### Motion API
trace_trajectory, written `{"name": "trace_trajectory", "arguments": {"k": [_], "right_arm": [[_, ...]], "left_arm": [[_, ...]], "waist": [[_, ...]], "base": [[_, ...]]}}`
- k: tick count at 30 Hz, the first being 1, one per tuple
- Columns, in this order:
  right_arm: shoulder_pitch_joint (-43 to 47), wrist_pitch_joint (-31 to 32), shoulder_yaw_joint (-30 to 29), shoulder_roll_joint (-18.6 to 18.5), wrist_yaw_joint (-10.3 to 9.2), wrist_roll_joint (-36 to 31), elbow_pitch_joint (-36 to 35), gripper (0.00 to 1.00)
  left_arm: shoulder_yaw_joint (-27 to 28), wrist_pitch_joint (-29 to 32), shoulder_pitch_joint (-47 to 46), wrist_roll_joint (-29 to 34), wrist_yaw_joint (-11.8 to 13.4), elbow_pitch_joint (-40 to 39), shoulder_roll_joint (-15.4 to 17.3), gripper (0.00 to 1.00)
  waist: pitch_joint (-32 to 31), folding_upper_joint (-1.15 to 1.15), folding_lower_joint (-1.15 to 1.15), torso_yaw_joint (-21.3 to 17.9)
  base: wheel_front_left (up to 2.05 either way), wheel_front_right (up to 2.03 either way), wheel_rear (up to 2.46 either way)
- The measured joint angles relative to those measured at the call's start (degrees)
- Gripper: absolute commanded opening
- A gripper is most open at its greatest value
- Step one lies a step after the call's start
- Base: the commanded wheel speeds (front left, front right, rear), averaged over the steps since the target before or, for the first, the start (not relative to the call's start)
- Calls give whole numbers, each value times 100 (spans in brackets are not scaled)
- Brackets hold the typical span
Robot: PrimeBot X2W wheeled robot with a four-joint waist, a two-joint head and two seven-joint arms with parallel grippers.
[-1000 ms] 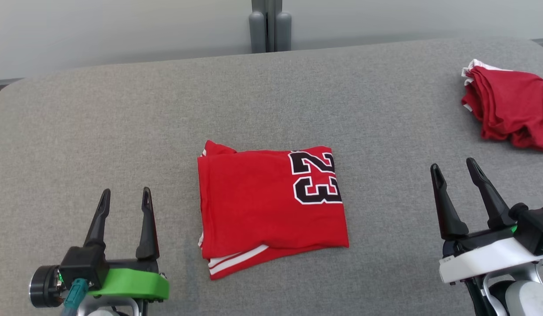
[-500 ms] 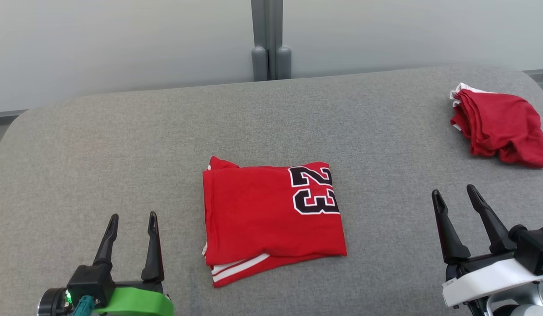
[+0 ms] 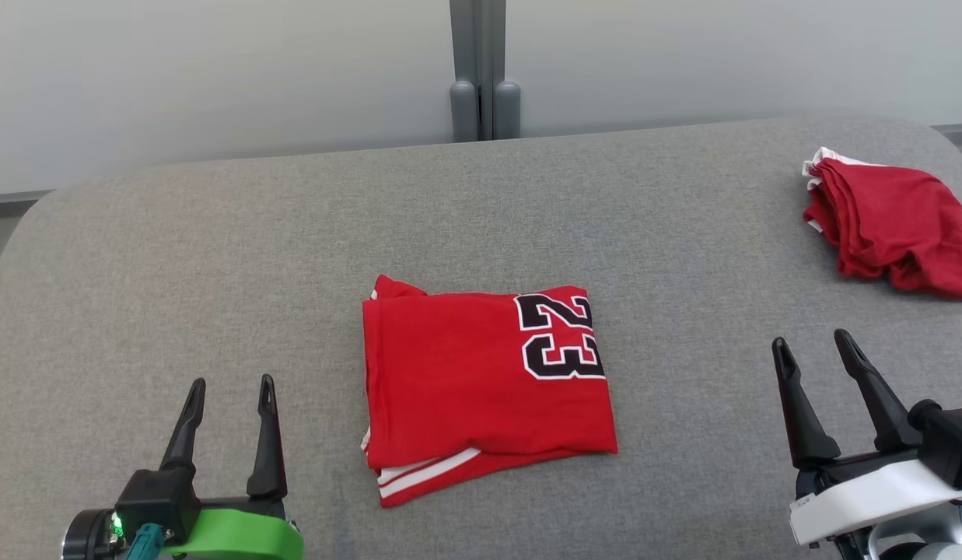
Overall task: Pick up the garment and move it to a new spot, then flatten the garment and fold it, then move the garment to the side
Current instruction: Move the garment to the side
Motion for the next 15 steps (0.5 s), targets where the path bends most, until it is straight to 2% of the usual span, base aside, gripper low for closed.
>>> {"name": "trace_trajectory", "arguments": {"k": [8, 15], "right_arm": [[-122, 136, -34, -114, -1, 10, 16, 100], [-821, 289, 489, -238, -1, 175, 712, 100]], "left_arm": [[-36, -10, -362, 114, -9, -226, -8, 100], [-9, -35, -972, 256, -132, -365, -164, 100]], "waist": [[271, 0, 0, 115], [849, 0, 0, 332]], "base": [[0, 0, 0], [0, 0, 0]]}}
